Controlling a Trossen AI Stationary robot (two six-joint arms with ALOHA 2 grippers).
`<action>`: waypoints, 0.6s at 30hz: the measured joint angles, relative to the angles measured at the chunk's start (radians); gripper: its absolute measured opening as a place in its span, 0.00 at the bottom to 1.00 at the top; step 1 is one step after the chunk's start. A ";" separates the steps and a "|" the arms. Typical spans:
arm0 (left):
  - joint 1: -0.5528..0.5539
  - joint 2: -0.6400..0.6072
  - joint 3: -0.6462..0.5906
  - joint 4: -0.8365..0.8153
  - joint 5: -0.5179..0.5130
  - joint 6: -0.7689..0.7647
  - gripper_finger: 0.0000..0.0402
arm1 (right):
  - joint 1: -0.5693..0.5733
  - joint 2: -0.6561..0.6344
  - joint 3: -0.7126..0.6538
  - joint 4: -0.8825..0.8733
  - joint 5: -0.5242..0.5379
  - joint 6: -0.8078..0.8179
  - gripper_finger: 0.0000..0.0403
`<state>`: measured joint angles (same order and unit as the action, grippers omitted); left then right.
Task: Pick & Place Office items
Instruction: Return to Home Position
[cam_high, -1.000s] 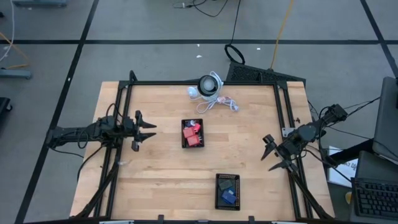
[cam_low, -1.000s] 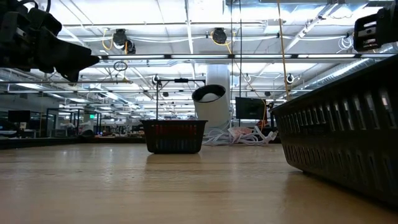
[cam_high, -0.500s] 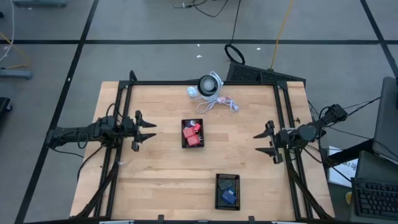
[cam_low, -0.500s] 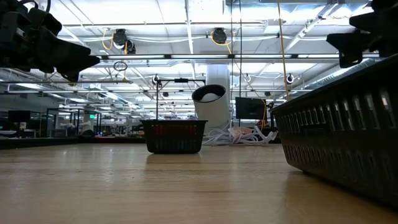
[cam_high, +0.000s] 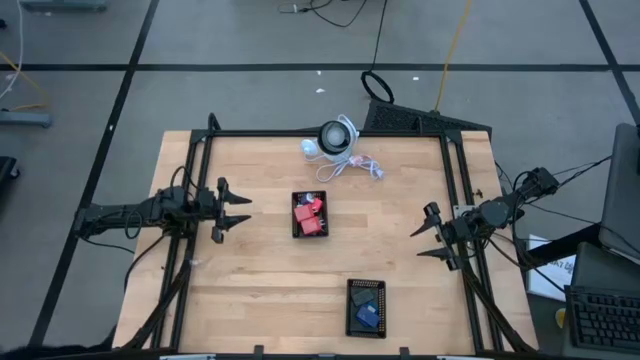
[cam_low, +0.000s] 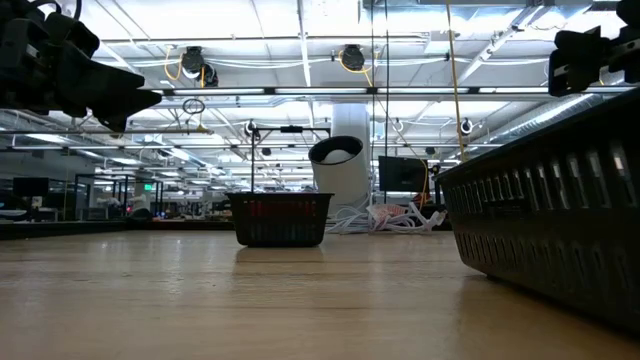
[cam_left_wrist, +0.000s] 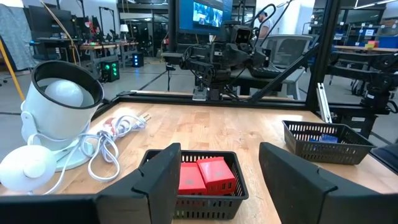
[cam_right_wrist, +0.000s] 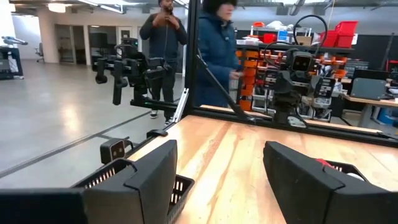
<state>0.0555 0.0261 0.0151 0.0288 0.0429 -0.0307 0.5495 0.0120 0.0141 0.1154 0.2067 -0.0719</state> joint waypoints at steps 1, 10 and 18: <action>0.000 0.000 0.000 0.000 0.000 0.000 0.55 | 0.000 0.000 0.000 0.000 0.000 0.000 0.57; 0.000 0.000 0.000 0.000 0.000 0.000 0.51 | 0.000 0.000 0.000 0.000 0.000 0.000 0.56; 0.000 0.000 0.000 0.000 0.000 0.000 0.46 | 0.000 0.000 0.000 0.000 0.000 0.000 0.57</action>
<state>0.0555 0.0261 0.0151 0.0288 0.0429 -0.0307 0.5495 0.0120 0.0143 0.1154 0.2070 -0.0719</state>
